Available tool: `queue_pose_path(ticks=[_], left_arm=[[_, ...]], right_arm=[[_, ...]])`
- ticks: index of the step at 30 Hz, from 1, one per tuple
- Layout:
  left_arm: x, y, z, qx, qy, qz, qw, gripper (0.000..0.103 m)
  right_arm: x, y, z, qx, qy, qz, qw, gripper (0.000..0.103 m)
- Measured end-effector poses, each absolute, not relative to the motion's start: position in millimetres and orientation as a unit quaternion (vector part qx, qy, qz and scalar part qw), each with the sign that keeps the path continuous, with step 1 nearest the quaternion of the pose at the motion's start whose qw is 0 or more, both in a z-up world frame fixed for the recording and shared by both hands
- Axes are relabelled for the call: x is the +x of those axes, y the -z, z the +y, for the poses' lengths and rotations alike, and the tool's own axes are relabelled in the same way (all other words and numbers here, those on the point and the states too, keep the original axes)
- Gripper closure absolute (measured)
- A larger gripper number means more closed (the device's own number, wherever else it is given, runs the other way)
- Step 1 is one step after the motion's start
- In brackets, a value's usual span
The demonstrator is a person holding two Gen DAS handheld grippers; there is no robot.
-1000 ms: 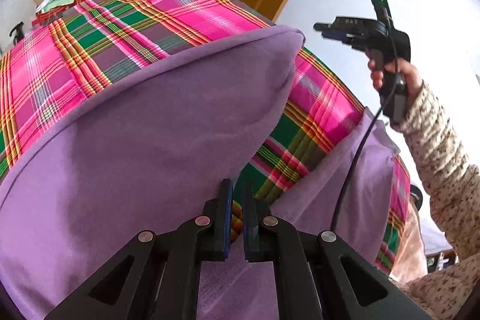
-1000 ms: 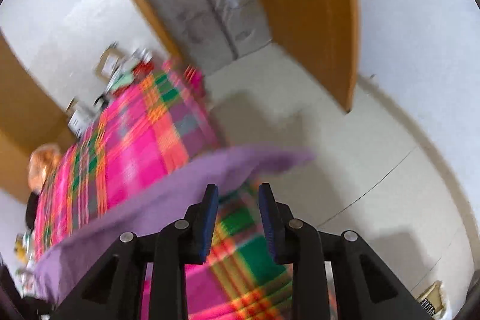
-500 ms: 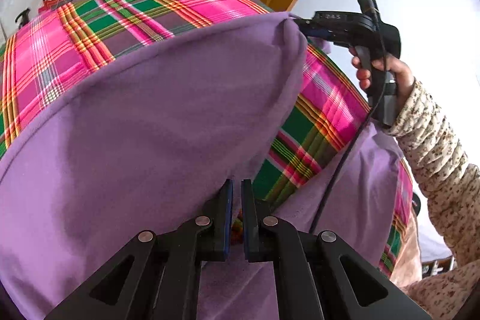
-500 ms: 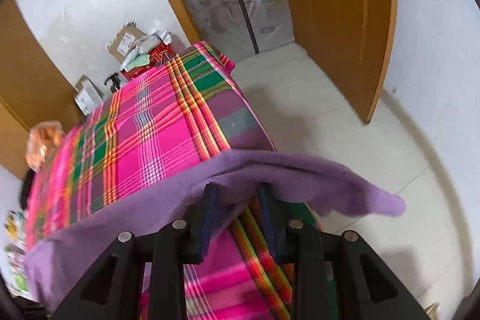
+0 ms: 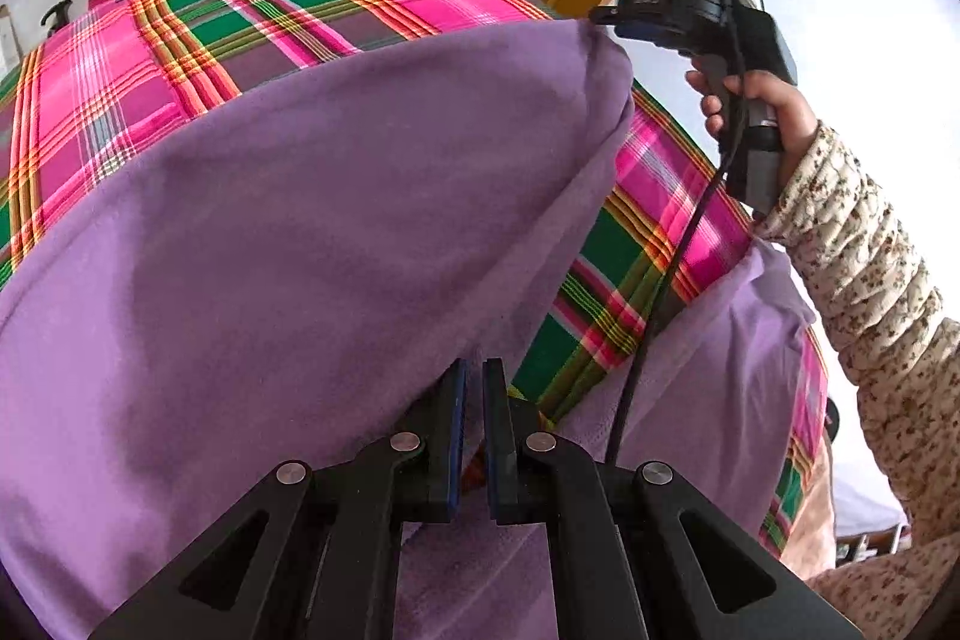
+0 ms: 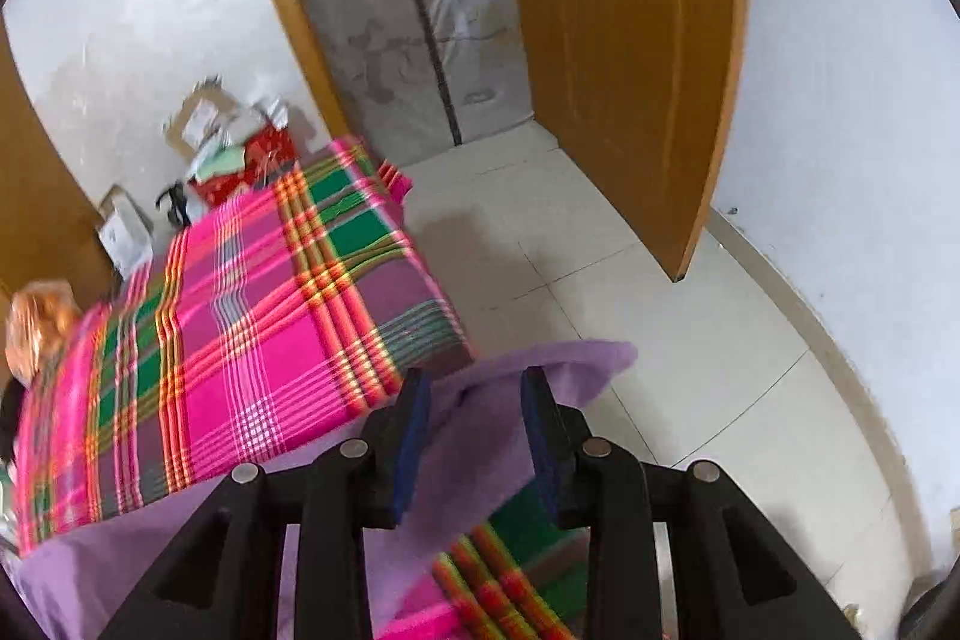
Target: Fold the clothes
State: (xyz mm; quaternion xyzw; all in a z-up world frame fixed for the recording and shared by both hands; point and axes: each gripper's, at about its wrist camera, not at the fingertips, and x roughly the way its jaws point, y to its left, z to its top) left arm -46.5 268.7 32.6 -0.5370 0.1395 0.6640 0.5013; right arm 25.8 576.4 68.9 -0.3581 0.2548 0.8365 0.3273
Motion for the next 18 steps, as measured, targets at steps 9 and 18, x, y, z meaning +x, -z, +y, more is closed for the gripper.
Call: queue_pose_path(ticks=[9,18], left_arm=[[-50,-28,273,-0.539,-0.663,0.134,0.501,0.098],[-47,-26,272,-0.545,-0.662,0.125,0.498,0.098]], right_arm=[[81,-61,572,-0.360,-0.825,0.303,0.314,0.071],[49,-49,562,-0.384,-0.829,0.281,0.293,0.071]])
